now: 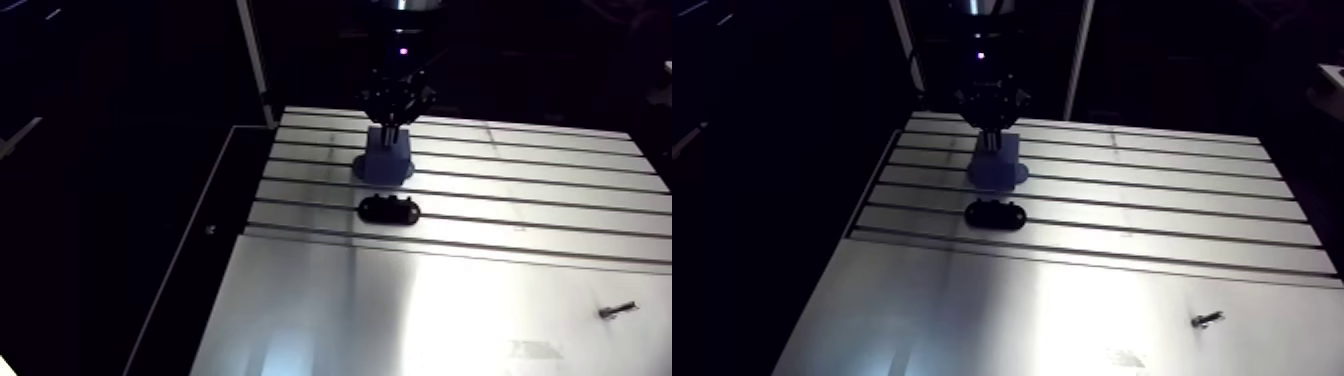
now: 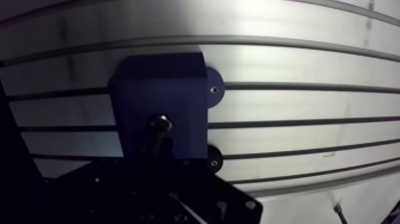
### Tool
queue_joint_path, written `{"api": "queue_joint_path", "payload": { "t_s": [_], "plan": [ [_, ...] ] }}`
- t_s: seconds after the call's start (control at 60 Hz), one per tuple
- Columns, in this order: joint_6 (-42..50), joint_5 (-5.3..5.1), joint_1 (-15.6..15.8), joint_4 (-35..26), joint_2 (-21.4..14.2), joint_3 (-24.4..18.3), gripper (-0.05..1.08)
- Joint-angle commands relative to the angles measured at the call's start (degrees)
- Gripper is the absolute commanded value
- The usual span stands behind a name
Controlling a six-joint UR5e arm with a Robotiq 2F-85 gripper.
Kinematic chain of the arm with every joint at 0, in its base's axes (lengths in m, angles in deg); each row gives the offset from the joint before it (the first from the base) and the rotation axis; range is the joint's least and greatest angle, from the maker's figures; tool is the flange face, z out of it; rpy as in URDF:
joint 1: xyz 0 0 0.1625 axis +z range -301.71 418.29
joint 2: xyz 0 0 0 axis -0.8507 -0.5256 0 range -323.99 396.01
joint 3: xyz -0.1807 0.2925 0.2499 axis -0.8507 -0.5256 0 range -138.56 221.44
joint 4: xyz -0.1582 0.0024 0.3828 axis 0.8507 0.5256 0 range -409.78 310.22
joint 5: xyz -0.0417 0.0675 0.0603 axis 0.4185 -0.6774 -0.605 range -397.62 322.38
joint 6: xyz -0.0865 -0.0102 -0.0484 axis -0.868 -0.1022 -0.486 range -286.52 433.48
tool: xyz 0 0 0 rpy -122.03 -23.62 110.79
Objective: Pick up the M10 bolt and insert it into the hex recess until seated.
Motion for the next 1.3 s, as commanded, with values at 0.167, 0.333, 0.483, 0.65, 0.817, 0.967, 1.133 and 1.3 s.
{"api": "queue_joint_path", "payload": {
  "t_s": [0.167,0.333,0.483,0.65,0.817,0.967,1.133,1.3],
  "plan": [
    [-0.03,-0.01,0.01,0.08,0.01,0.00,1.07],
    [-0.12,-0.01,0.01,0.09,0.01,0.00,1.07],
    [-0.20,-0.01,0.09,0.09,0.01,0.09,1.07],
    [-0.21,-0.01,0.09,0.09,0.10,0.00,1.07],
    [-0.22,-0.01,0.01,0.09,0.10,0.00,1.07],
    [-0.29,-0.01,0.09,0.09,0.17,0.00,1.07],
    [-0.29,-0.01,-0.08,0.09,0.54,0.00,1.07],
    [-0.37,-0.02,-0.09,0.44,0.62,-0.08,1.07]
  ]
}}
